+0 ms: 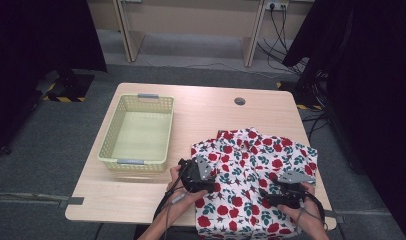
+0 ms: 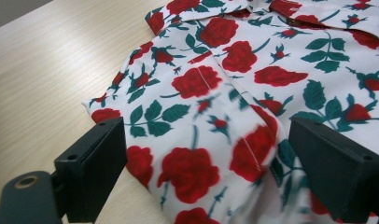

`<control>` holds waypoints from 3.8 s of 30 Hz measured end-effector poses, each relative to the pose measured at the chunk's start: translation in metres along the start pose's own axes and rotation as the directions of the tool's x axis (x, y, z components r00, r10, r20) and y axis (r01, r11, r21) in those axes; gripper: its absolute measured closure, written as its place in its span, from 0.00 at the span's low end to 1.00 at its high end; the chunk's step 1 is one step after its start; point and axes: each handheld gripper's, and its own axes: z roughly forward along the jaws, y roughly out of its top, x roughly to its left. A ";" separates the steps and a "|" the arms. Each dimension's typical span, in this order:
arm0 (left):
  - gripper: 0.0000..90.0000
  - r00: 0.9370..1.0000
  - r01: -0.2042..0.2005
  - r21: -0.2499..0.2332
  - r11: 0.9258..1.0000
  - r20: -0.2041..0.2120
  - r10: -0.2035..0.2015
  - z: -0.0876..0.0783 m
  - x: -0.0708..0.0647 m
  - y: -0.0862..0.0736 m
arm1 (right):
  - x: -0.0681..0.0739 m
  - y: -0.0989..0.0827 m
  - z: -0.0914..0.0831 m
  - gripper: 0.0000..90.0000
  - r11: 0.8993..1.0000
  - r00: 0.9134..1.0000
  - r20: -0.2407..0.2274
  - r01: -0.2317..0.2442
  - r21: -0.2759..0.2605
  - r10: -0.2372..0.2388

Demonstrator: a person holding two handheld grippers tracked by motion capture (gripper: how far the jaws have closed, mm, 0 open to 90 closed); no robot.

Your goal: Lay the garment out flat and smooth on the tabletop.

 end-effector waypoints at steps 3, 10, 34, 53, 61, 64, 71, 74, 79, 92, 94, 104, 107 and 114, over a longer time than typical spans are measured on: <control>0.13 1.000 0.000 0.012 1.000 0.008 0.000 0.004 -0.005 0.000 | -0.001 -0.003 -0.002 0.33 1.000 1.000 0.009 -0.008 -0.009 0.008; 0.50 1.000 -0.011 0.025 1.000 0.006 0.011 0.009 -0.003 -0.003 | 0.002 -0.005 -0.003 0.33 1.000 0.999 0.033 -0.028 -0.013 0.028; 0.85 0.997 0.015 0.035 0.999 -0.072 -0.012 -0.053 0.027 -0.044 | 0.003 -0.005 -0.003 0.33 0.999 0.999 0.035 -0.029 -0.018 0.029; 0.40 0.987 0.153 0.055 0.987 -0.065 -0.150 -0.007 0.030 -0.015 | 0.003 -0.006 -0.004 0.32 0.999 0.999 0.038 -0.031 -0.018 0.032; 0.78 0.990 0.048 0.110 0.993 -0.138 -0.032 0.000 0.032 -0.013 | 0.003 -0.006 -0.004 0.32 0.999 0.999 0.038 -0.034 -0.018 0.034; 0.80 0.988 0.039 0.124 0.992 -0.153 -0.020 -0.007 0.034 -0.016 | 0.003 -0.006 -0.004 0.32 0.999 0.999 0.038 -0.033 -0.019 0.034; 0.68 0.981 0.016 0.152 0.988 -0.192 0.014 -0.022 0.034 -0.027 | 0.003 -0.007 -0.004 0.32 0.999 0.999 0.039 -0.033 -0.018 0.034; 0.57 0.988 0.040 0.131 0.991 -0.151 -0.020 -0.028 0.029 -0.030 | 0.004 -0.009 -0.006 0.32 0.999 0.998 0.048 -0.044 -0.019 0.045; 0.34 0.992 0.044 0.112 0.993 -0.123 -0.030 -0.025 0.021 -0.028 | 0.004 -0.016 -0.015 0.32 0.996 0.992 0.093 -0.086 -0.015 0.087; 0.29 0.991 0.061 0.130 0.990 -0.127 -0.045 -0.007 0.029 -0.017 | -0.007 -0.011 -0.012 0.27 0.992 0.984 0.132 -0.125 -0.002 0.124; 0.29 0.990 0.077 0.125 0.989 -0.126 -0.061 -0.004 0.031 -0.016 | -0.008 -0.010 -0.011 0.27 0.992 0.984 0.130 -0.127 0.001 0.126; 0.29 0.985 0.101 0.102 0.990 -0.147 -0.085 0.009 0.036 -0.011 | -0.024 0.003 0.001 0.26 0.992 0.985 0.122 -0.124 0.020 0.121; 0.29 0.986 0.108 0.100 0.989 -0.136 -0.094 0.010 0.038 -0.011 | -0.027 0.006 0.003 0.25 0.992 0.985 0.121 -0.123 0.020 0.119; 0.24 0.981 0.177 0.013 0.984 -0.080 -0.175 0.000 0.041 -0.009 | -0.028 0.002 0.001 0.22 0.991 0.988 0.077 -0.134 -0.019 0.135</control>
